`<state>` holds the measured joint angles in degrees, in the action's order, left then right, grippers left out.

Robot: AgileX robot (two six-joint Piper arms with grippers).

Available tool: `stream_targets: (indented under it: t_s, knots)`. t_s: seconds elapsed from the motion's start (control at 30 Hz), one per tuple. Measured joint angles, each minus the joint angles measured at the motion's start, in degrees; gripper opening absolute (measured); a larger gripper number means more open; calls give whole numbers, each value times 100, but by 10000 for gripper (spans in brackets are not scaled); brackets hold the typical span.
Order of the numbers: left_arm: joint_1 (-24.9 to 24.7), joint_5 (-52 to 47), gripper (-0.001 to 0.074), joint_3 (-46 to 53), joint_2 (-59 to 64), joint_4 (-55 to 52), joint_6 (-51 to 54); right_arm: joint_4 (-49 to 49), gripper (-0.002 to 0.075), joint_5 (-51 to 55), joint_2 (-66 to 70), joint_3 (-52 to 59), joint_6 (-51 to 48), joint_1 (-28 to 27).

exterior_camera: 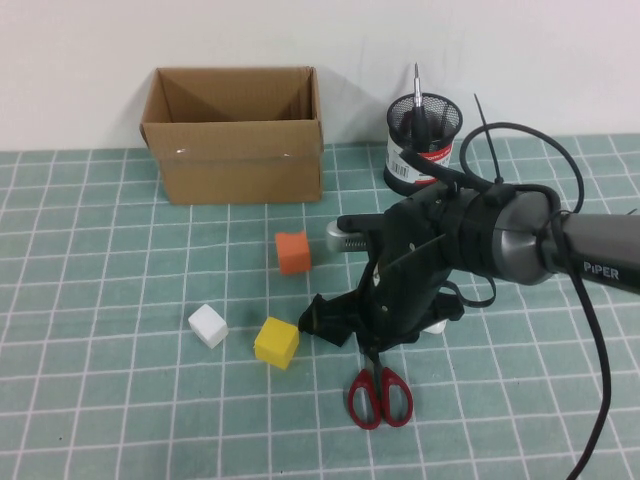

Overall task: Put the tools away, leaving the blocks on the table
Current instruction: Pick up the scissors from the table, then place the Scissors into the box

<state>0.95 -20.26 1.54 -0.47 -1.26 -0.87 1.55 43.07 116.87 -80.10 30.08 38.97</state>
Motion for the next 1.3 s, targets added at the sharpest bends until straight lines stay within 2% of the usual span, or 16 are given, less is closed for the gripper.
stream_targets:
  t_s: [0.47, 0.5, 0.53, 0.6, 0.63, 0.7, 0.73, 0.77, 0.83, 1.0, 1.03, 1.07, 1.13, 1.17, 1.23, 1.3]
  knots:
    - [0, 0, -4, 0, 0, 0, 0, -546, -6, 582, -365, 75, -329, 184]
    - [0, 0, -4, 0, 0, 0, 0, -618, 48, 635, -526, 85, -423, 212]
    - [0, 0, -4, 0, 0, 0, 0, -687, -6, 647, -709, 71, -576, 224]
    - [0, 0, -4, 0, 0, 0, 0, -820, 48, 674, -1050, -59, -982, 224]
    - [0, 0, -4, 0, 0, 0, 0, -905, -6, 674, -1165, -193, -1241, 224]
    - [0, 0, -4, 0, 0, 0, 0, -1105, 48, 685, -1260, -562, -1748, 228]
    - [0, 0, -4, 0, 0, 0, 0, -1198, -6, 654, -1260, -779, -2038, 228]
    - [0, 0, -4, 0, 0, 0, 0, -1278, 48, 610, -1260, -954, -2280, 228]
    - [0, 0, -4, 0, -5, 0, 0, -1484, -6, 384, -1184, -1378, -2897, 228]
    - [0, 0, -4, 0, -5, 0, 0, -1845, 48, -709, -832, -2278, -3970, 180]
    - [0, 0, -4, 0, -5, 0, 0, -1876, -6, -993, -741, -2442, -4065, 154]
    - [0, 0, -4, 0, -5, 0, 0, -1886, 48, -1217, -666, -2595, -4116, 127]
    - [0, 0, -4, 0, -5, 0, 0, -1929, -6, -1756, -456, -2867, -4193, 57]
    - [0, 0, -4, 0, -5, 0, 0, -1944, 48, -1939, -349, -2964, -4211, 32]
    - [0, 0, -4, 0, -5, 0, 0, -2000, -6, -2402, -120, -3173, -4240, -43]
    - [0, 0, -4, 0, -5, 0, 0, -2047, 48, -2825, 97, -3316, -4309, -111]
